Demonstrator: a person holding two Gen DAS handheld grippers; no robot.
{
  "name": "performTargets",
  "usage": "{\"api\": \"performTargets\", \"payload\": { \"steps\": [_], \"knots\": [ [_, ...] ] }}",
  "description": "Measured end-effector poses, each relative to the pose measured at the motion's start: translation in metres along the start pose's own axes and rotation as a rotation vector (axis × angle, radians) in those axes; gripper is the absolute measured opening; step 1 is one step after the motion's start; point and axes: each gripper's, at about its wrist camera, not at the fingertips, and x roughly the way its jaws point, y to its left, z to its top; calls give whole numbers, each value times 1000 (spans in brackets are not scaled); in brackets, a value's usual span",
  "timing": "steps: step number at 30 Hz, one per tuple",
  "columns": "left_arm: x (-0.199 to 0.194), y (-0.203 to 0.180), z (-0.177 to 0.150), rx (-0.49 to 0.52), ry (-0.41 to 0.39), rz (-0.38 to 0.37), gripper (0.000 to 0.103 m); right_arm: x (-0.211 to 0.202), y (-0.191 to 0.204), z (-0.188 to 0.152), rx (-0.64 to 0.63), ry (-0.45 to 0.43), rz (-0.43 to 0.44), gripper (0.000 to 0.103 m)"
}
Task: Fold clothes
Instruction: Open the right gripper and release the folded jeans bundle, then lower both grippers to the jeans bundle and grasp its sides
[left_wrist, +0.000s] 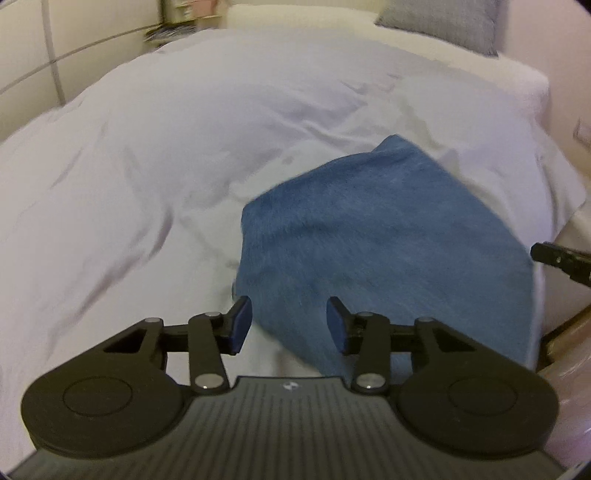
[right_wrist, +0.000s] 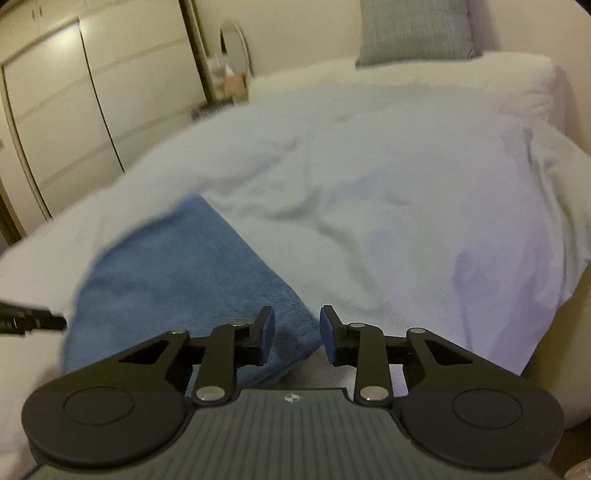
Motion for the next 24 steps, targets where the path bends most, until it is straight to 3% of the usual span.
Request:
{"api": "performTargets", "payload": {
  "steps": [1,7,10,15,18,20,24],
  "knots": [
    [-13,-1,-9,-34,3,-7,41,-11,0,-6,37,2,27,46],
    [-67,-10,-75,-304,63,-61,44,-57,-11,-62,265,113,184,47],
    [-89,-15,-100,-411,73,-81,45,-85,-14,-84,357,125,252,47],
    [-130,-31,-114,-478,15,-95,48,-133,-19,-93,413,71,320,48],
    [-144,-43,-117,-461,-1,-81,52,-152,-26,-97,466,30,354,53],
    [-152,-48,-119,-430,-5,-80,53,-152,-32,-100,530,17,381,54],
    [-147,-39,-115,-473,-32,-148,60,-134,-40,-105,648,30,420,60]
  ]
}}
